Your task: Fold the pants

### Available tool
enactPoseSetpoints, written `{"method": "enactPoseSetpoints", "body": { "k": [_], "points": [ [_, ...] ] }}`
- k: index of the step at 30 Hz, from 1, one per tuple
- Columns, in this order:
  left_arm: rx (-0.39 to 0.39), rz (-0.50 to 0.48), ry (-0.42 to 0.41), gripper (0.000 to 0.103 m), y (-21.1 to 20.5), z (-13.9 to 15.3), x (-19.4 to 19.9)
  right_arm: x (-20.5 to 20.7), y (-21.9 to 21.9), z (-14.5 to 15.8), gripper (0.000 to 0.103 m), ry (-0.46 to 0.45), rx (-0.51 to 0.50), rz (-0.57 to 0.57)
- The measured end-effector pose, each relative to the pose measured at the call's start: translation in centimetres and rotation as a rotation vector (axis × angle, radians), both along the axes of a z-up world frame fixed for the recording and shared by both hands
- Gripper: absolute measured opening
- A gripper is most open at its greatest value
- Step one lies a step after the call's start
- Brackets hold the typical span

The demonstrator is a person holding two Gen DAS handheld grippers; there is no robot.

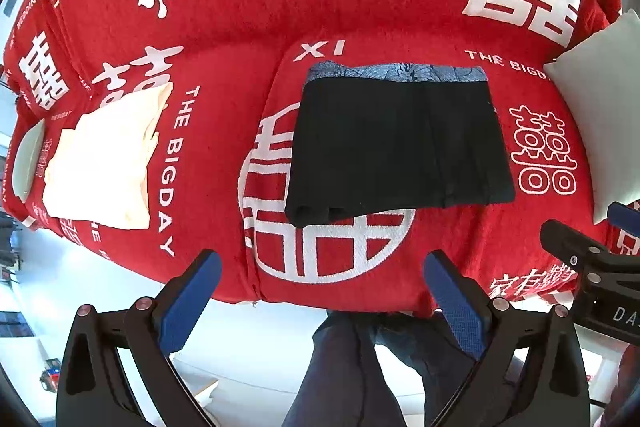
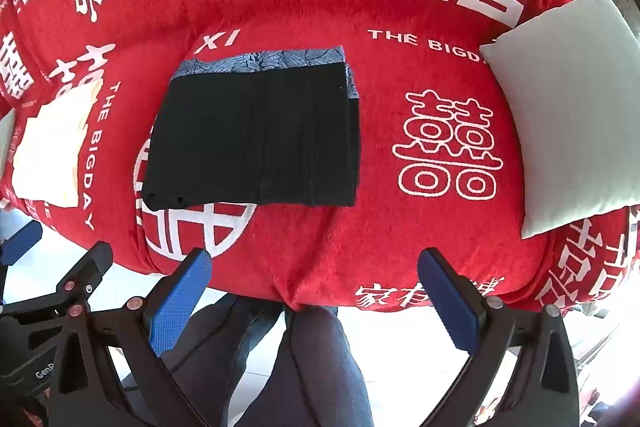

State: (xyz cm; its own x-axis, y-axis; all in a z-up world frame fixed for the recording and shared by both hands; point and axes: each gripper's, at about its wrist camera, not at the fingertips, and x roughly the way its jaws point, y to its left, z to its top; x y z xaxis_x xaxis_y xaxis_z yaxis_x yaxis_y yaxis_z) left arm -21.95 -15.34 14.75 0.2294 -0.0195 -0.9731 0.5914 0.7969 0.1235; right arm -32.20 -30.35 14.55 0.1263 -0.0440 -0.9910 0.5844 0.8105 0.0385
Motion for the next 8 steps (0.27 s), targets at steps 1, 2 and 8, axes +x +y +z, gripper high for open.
{"method": "enactPoseSetpoints", "body": {
  "k": [1, 2, 8],
  "points": [
    [0.001, 0.001, 0.000, 0.101, -0.03, -0.02, -0.05, 0.04, 0.01, -0.03, 0.103, 0.001, 0.000, 0.001],
    [-0.003, 0.001, 0.000, 0.101, -0.06, 0.00, -0.12, 0.02, -0.04, -0.04, 0.103, 0.000, 0.001, 0.002],
    [-0.017, -0.004, -0.019, 0.101, -0.26, 0.43, -0.12, 0.22, -0.11, -0.07, 0.103, -0.002, 0.003, -0.002]
  ]
}}
